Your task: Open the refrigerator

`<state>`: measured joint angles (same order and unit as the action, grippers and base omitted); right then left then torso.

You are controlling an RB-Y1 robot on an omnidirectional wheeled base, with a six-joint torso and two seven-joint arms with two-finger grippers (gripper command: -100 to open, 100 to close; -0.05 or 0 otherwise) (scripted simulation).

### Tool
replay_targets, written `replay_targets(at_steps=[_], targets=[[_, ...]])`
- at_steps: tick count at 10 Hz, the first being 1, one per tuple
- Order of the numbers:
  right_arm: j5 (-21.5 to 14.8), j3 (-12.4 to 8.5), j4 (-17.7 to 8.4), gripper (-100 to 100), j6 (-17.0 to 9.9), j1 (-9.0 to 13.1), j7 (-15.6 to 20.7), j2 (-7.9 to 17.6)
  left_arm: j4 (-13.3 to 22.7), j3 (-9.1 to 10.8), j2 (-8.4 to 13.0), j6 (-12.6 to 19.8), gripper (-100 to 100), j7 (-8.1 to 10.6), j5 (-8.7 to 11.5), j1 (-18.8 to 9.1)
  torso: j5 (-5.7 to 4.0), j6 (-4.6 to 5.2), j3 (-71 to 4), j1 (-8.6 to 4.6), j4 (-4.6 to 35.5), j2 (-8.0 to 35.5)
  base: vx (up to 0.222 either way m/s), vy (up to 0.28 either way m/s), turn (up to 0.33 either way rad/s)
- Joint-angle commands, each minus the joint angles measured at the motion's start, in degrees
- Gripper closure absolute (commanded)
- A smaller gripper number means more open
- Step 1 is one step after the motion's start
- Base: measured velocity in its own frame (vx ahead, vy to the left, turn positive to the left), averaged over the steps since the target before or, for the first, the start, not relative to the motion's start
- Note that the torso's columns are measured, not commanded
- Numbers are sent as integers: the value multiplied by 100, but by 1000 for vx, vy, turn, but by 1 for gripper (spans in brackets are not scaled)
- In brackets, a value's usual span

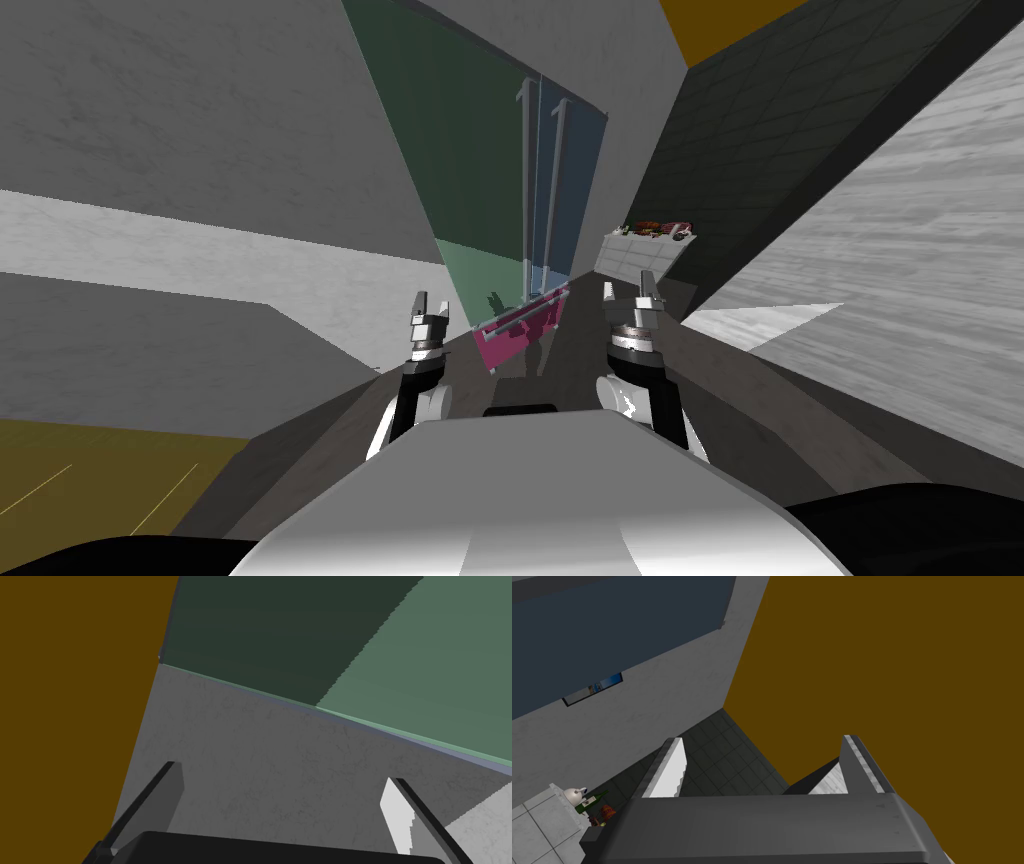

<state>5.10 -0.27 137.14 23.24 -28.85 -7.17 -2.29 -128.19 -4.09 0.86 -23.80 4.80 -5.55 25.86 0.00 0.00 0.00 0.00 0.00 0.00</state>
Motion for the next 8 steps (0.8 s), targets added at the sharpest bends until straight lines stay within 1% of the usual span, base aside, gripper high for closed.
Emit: replay_targets(at_steps=[1,3,8], targets=[[0,0,0,0,0,0,0,0,0,0,0,0,0,0,0,0,0,0,-467,0,235,232,0,0,0],[0,0,1,0,0,0,0,0,-1,0,0,0,0,0,0,0,0,0,-2014,0,1006,1003,0,0,0],[0,0,2,0,1,0,0,0,-2,0,0,-1,0,0,0,0,0,0,-6227,0,3114,3116,0,0,0]])
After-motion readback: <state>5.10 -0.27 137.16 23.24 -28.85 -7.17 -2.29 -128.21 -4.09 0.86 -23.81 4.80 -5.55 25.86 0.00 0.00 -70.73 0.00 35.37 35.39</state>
